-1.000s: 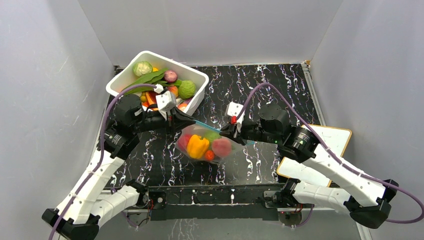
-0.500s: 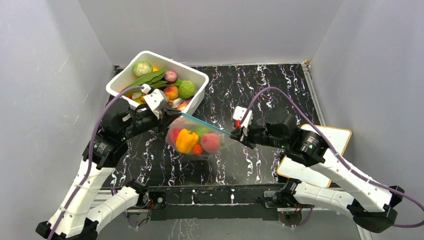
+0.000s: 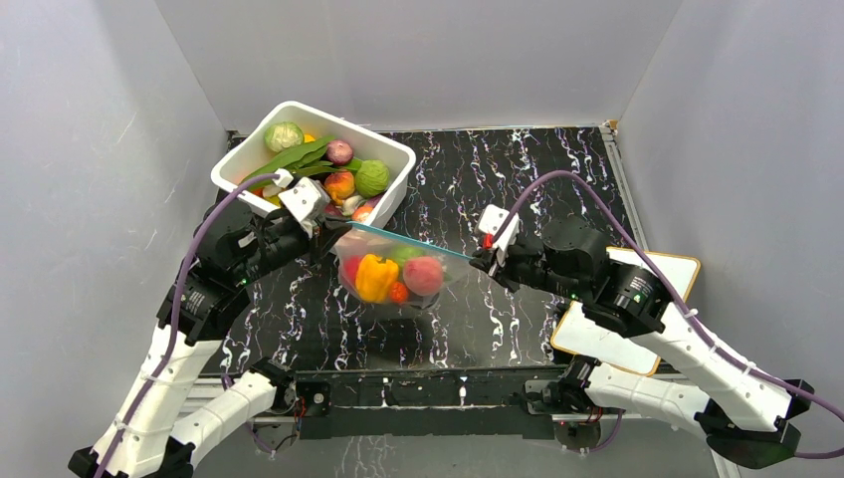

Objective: Place the food in the zip-top bag and seal the zipper
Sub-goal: Zip the zipper food storage bag at the center of the board, then place the zipper food storage bag at the center of the board.

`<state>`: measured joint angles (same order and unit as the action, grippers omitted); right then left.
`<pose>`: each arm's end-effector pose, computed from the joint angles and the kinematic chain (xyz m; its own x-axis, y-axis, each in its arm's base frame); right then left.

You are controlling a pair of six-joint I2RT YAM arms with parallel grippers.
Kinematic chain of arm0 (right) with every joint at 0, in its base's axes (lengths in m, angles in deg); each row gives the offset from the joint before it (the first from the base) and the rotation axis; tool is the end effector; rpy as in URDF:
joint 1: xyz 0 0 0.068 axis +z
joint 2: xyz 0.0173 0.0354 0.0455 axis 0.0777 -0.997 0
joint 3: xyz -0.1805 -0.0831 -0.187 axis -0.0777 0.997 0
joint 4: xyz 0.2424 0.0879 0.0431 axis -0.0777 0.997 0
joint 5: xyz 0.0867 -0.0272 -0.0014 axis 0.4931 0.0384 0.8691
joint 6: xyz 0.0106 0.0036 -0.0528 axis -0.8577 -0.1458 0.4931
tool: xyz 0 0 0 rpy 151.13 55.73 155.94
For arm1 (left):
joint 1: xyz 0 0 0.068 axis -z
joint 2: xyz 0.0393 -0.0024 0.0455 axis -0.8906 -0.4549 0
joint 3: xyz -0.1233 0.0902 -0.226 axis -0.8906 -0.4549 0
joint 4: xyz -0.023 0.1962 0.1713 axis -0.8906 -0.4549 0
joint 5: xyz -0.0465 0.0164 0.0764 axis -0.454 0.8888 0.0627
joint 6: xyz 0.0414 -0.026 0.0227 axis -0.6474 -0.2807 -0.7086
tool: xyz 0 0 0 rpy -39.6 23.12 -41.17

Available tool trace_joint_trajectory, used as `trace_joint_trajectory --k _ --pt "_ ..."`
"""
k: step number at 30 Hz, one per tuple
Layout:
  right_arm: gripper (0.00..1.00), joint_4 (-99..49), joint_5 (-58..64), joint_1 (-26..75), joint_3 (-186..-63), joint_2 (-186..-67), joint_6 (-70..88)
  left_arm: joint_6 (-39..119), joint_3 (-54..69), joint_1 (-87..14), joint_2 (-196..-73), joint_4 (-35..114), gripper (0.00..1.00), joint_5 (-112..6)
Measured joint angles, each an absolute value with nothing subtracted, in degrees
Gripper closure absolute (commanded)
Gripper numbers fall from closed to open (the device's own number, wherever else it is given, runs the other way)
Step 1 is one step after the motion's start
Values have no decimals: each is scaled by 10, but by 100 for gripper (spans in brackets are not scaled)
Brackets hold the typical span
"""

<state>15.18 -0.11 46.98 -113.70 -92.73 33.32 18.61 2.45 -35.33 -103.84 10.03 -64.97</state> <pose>0.0969 0.1259 0.3935 0.0098 -0.4734 -0.8808 -0.8611 0.4438 -0.2481 0.1225 -0.0780 0.4384 0.0545 0.1573 -0.9860 0.7418 0.6546 0.1454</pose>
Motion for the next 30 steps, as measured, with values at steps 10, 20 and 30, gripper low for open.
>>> trace_joint_trajectory --k 10,20,30 --pt "100 121 -13 467 -1085 -906 235 234 -46 -363 -1029 182 91 -712" --pt "100 103 -30 468 -1022 -822 64 310 -100 -364 -1082 282 69 -827" --pt "100 79 -165 468 -1010 -879 54 306 -70 -364 -1112 292 20 -828"
